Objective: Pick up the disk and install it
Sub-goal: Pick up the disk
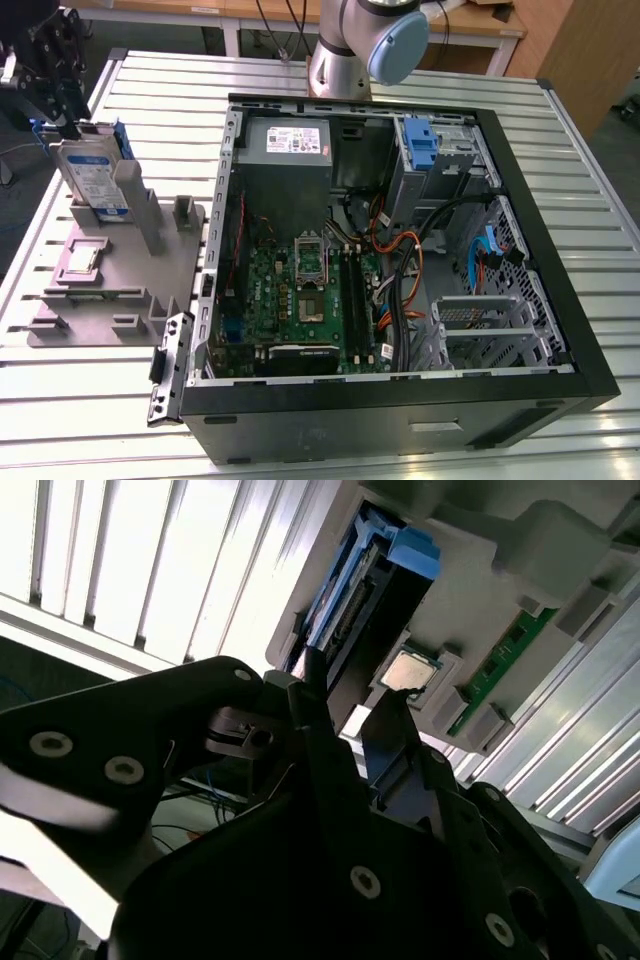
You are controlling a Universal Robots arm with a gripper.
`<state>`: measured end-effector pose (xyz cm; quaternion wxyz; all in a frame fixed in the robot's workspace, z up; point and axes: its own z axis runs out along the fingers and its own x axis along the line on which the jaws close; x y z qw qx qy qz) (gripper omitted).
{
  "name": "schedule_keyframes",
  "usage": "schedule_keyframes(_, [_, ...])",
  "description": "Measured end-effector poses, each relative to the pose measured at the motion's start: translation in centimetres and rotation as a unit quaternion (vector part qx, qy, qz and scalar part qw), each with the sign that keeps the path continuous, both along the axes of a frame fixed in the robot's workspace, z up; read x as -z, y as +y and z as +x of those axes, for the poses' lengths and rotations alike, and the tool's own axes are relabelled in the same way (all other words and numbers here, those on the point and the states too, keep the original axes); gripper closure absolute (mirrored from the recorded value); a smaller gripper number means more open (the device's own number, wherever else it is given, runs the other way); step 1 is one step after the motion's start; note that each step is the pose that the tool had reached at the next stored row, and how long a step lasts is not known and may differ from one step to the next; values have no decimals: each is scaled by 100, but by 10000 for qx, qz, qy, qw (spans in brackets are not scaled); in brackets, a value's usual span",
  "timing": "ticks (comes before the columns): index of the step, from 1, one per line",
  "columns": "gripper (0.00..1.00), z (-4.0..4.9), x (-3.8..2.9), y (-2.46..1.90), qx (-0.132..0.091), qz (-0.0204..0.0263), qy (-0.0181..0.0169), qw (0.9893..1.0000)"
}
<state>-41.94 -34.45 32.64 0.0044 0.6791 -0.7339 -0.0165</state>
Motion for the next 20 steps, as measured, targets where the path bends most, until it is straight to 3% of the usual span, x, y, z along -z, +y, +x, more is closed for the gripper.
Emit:
schedule_keyframes(8, [57, -1, 0, 0, -3, 0, 0, 10000])
schedule_keyframes(10, [51, -1, 0, 0, -4, -1, -1, 10000])
schedule_keyframes(16, [51, -30, 41, 0, -36, 0, -101, 9999])
schedule_keyframes(20, [51, -39, 83, 0, -51, 0, -142, 9999])
